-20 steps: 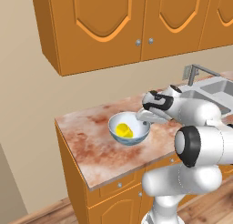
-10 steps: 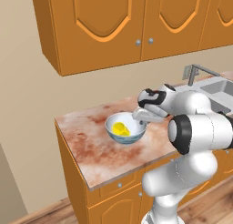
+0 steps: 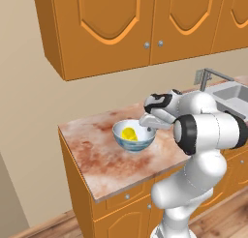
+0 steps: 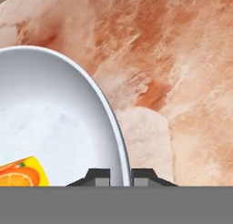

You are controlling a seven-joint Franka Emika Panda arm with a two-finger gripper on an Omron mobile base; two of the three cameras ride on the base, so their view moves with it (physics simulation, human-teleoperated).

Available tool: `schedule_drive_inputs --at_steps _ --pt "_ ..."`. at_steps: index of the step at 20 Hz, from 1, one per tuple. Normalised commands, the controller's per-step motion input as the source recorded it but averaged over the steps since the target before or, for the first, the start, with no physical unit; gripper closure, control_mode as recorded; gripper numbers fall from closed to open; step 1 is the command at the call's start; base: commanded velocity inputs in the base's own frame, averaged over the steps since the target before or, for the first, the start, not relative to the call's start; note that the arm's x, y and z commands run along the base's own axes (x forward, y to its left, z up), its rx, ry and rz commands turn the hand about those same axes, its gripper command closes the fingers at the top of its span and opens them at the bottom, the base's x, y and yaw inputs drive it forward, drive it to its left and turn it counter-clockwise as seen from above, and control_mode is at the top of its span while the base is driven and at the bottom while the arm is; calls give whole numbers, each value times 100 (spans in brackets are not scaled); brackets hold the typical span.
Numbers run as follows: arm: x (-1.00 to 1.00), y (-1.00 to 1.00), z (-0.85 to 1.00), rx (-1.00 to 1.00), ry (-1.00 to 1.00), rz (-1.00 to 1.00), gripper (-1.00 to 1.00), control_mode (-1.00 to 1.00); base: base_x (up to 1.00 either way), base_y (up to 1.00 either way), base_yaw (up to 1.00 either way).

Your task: Place the cup inside the bowl on the dining table and move the bowl to any counter.

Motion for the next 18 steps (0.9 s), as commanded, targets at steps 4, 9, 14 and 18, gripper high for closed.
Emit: schedule_drive_inputs --at_steps 4,9,14,18 --pt "0 7 -16 0 0 0 100 -100 0 0 0" --pt "-17 10 -3 0 -1 0 100 -100 0 0 0" --pt "-17 15 0 0 0 0 100 -100 0 0 0" --pt "-1 21 0 0 0 0 -100 -100 0 0 0"
